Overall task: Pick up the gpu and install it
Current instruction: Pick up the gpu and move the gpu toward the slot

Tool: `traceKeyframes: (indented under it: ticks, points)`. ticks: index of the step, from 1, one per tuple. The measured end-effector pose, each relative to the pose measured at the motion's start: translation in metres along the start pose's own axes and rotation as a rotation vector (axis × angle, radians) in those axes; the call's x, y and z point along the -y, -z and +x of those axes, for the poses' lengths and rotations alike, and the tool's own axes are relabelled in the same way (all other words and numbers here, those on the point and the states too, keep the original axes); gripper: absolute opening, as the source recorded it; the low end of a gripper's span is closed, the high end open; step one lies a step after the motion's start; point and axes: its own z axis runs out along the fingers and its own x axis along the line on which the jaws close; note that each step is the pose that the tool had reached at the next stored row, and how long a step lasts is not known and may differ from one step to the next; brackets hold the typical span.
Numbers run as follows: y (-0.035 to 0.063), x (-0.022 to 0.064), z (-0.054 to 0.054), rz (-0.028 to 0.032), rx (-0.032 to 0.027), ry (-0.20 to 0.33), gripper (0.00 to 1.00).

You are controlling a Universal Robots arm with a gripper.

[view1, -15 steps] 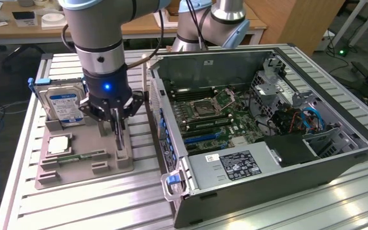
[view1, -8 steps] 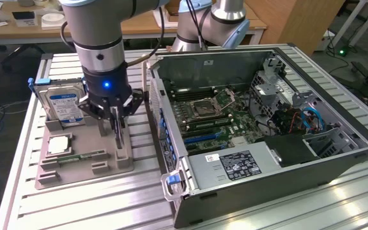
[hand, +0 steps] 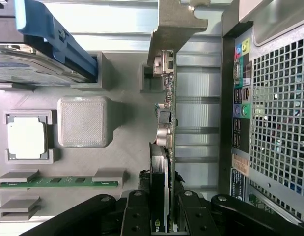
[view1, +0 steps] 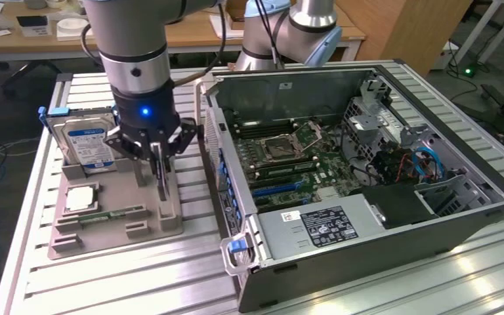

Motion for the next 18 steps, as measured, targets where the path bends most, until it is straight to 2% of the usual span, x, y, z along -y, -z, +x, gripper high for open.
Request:
traceKeyframes:
  ticks: [3, 5, 9, 10, 18]
  points:
    - [0.0022, 0.0002, 0.000, -0.0024, -0.0001, 0.000, 0.27]
    - [0.0063, 0.0004, 0.000, -0.0071, -0.0001, 0.000, 0.27]
    - [0.0082, 0.0006, 0.000, -0.0094, -0.0001, 0.000, 0.27]
    - [0.0096, 0.0008, 0.000, -0.0120, -0.0002, 0.000, 0.27]
    - [0.0168, 0.0011, 0.000, -0.0209, -0.0004, -0.001, 0.27]
